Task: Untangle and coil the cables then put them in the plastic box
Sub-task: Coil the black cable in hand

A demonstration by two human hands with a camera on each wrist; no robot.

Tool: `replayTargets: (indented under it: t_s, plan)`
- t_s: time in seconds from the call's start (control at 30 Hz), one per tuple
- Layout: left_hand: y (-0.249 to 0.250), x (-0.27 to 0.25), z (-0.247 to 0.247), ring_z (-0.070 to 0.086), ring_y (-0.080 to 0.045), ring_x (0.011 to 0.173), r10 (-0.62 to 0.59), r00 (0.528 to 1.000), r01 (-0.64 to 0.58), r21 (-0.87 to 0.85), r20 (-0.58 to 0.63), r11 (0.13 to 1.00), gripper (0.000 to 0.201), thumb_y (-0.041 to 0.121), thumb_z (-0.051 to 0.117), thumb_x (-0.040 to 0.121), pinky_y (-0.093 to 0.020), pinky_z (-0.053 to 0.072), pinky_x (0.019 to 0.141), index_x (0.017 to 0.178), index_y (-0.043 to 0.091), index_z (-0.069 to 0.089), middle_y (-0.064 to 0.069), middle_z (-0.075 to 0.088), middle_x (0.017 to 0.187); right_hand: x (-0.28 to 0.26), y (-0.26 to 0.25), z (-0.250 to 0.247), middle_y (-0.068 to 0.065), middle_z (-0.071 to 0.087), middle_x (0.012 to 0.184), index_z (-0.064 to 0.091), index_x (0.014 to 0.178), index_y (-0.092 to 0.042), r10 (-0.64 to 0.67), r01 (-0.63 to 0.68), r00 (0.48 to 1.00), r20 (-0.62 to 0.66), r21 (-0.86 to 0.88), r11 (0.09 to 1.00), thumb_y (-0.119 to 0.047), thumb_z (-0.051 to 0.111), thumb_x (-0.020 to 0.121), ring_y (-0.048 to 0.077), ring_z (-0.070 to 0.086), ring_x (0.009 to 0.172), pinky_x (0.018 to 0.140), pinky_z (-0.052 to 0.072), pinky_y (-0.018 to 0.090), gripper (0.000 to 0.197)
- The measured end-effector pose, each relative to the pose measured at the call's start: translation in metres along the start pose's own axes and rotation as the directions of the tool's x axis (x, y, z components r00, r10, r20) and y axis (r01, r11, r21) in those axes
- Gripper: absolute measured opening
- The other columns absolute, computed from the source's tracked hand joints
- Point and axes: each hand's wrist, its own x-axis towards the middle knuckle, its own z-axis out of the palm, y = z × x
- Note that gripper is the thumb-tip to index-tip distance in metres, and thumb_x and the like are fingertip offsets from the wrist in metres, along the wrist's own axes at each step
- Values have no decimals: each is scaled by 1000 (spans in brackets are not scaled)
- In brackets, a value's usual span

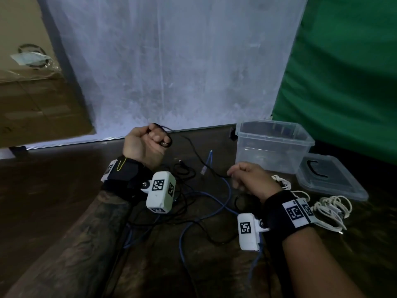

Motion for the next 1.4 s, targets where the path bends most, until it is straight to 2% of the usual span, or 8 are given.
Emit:
replayTargets:
  t_s: [0.2, 0.3, 0.47, 0.7, 0.87, 1.07, 1.27, 1.4]
  plan:
    - [-25, -20, 25, 30, -12, 50, -511, 832, 369, 470, 218, 802, 28, 25, 36, 85, -26, 39, 51, 65, 15, 53, 5, 31, 56, 1, -15, 6, -7, 65, 123, 63, 118, -33, -332, 372, 896, -296, 91, 924, -17, 63, 95, 4, 57, 117, 96, 45, 19, 28]
    - [-40, -28, 34, 30, -12, 47, -588, 785, 403, 560, 196, 724, 31, 25, 34, 89, -26, 38, 48, 65, 14, 50, 4, 31, 54, -9, -33, 17, 10, 74, 107, 64, 118, -13, -227, 296, 954, -197, 495, 817, -16, 51, 101, 19, 71, 97, 81, 54, 22, 22]
    - [-42, -26, 33, 32, -12, 48, -570, 805, 402, 557, 162, 727, 30, 25, 32, 92, -26, 39, 51, 71, 12, 50, 3, 32, 56, -22, -47, 10, 12, 73, 84, 64, 114, -7, -76, 2, 995, 60, 772, 636, -45, 40, 100, 16, 65, 56, 57, 54, 29, 47]
    - [-49, -14, 27, 48, -12, 65, -325, 905, 300, 130, 273, 945, 30, 17, 35, 94, -31, 53, 70, 90, 5, 62, 2, 45, 71, -18, -29, 28, 7, 62, 75, 66, 101, -8, -40, 18, 998, 44, 432, 902, -11, 56, 98, 5, 34, 42, 38, 31, 19, 10]
    - [-58, 2, 14, 63, -15, 73, -143, 965, 75, 294, 220, 953, 26, 12, 33, 100, -31, 56, 80, 104, 2, 57, -1, 59, 75, -25, -29, 31, 2, 57, 62, 69, 109, -18, -76, 30, 975, 210, 211, 977, -11, 58, 98, 7, 32, 41, 39, 27, 17, 17]
    - [-78, -8, -1, 64, -21, 72, -110, 968, -57, 629, 224, 775, 23, 8, 41, 100, -27, 52, 66, 103, -3, 61, -8, 61, 75, -28, -36, 22, -3, 44, 51, 70, 94, -1, -15, -16, 959, 282, 107, 994, -20, 59, 97, 7, 33, 37, 40, 33, 21, 22]
    - [-76, -20, 14, 56, -10, 60, -231, 929, -178, 896, 289, 406, 24, 13, 45, 100, -20, 42, 56, 103, 0, 65, -10, 62, 77, -33, -42, 7, -3, 40, 48, 64, 77, -9, -19, -57, 953, 302, 240, 969, -21, 57, 97, 7, 29, 36, 41, 36, 19, 25]
    - [-73, -27, 25, 41, 1, 40, -362, 887, -208, 948, 287, 242, 30, 13, 43, 102, -9, 31, 44, 84, -5, 60, 9, 55, 49, -33, -42, 4, -5, 50, 47, 59, 71, -10, -40, -37, 971, 238, 312, 949, -21, 57, 97, 6, 31, 37, 45, 38, 20, 28]
